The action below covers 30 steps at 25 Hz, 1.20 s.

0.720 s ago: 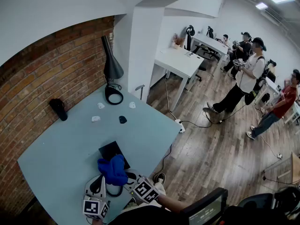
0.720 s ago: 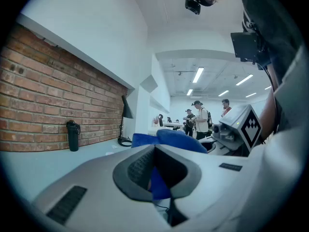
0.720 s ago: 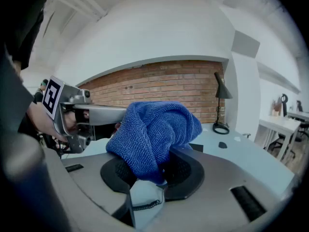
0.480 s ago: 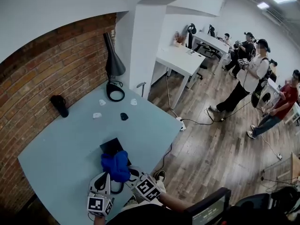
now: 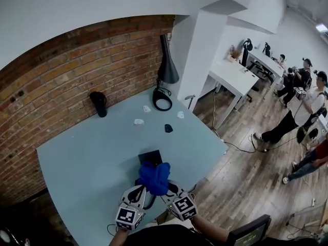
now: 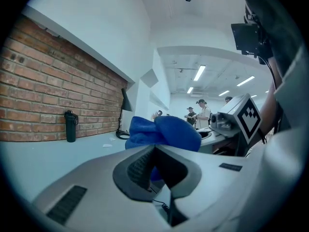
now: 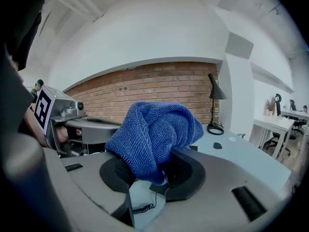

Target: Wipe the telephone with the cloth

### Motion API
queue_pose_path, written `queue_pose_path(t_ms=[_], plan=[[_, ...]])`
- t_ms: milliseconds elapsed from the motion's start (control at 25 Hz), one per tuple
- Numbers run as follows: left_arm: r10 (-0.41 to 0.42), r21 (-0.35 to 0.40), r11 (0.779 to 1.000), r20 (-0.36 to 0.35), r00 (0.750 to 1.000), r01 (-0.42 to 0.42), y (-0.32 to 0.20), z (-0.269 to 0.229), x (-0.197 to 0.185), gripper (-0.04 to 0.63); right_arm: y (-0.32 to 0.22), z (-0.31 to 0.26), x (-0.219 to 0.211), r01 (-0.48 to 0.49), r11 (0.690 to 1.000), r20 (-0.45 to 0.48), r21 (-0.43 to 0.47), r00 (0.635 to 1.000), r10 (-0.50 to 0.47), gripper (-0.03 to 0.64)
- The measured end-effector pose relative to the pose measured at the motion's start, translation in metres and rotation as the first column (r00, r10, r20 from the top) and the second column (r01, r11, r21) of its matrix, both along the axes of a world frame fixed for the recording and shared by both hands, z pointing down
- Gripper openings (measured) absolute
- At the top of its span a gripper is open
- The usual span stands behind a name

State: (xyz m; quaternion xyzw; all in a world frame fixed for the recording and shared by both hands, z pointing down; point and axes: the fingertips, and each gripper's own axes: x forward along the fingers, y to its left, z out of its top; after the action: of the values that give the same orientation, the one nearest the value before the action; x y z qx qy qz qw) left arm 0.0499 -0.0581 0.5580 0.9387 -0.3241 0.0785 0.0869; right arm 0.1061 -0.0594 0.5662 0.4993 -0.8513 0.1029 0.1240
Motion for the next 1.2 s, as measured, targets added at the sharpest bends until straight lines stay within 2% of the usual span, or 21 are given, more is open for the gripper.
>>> queue_pose_path(t_ms=[320,520,960,1200], plan=[[-0.012,-0.032,0.999,-0.001,1.000,0.012,-0.007,0.006,-0.015,0.011,-0.028,0.012,-0.004,0.028,0.999,-0.043,-0.042,0.999,-0.030,0.144],[-0.030,-0.046,0.998,0.005,1.000,0.030,-0.009,0.010,-0.024,0.011,-0.047,0.018,-0.007,0.069,0.995,-0.012,-0.066,0.997,-0.070,0.144],[-0.084,-0.070,0.994,0.015,0.996,0.084,-0.010,0.018,-0.045,0.011,-0.129,0.023,0.002,0.086,0.994,-0.142,-0.060,0.985,-0.094,0.144],[-0.099,-0.082,0.991,0.029,0.995,0.101,-0.010,0.016,-0.055,0.011,-0.158,0.047,-0.006,0.076,0.990,-0.174,-0.122,0.980,-0.096,0.144]])
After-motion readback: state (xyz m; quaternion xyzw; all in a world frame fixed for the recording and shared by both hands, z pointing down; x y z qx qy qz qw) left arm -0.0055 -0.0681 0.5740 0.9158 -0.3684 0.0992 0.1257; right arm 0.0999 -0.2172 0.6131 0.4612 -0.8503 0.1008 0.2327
